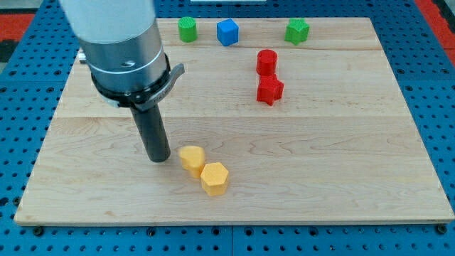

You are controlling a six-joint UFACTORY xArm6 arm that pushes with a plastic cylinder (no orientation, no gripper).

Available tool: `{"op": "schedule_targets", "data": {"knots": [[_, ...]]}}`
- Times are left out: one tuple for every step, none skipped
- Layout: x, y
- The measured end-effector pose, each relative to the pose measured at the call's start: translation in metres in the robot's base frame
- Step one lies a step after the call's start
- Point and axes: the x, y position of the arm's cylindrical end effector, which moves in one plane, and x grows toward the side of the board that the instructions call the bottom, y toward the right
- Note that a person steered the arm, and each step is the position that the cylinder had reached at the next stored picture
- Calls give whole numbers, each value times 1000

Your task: Push the red star vertically below the red circle

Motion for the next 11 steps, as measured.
{"op": "schedule_targets", "data": {"knots": [[-16, 10], [-3, 73], [10, 63], [3, 59], [3, 58], [-6, 58], [-11, 58], [-15, 58], [-15, 58], [-13, 66], [-18, 165]]}}
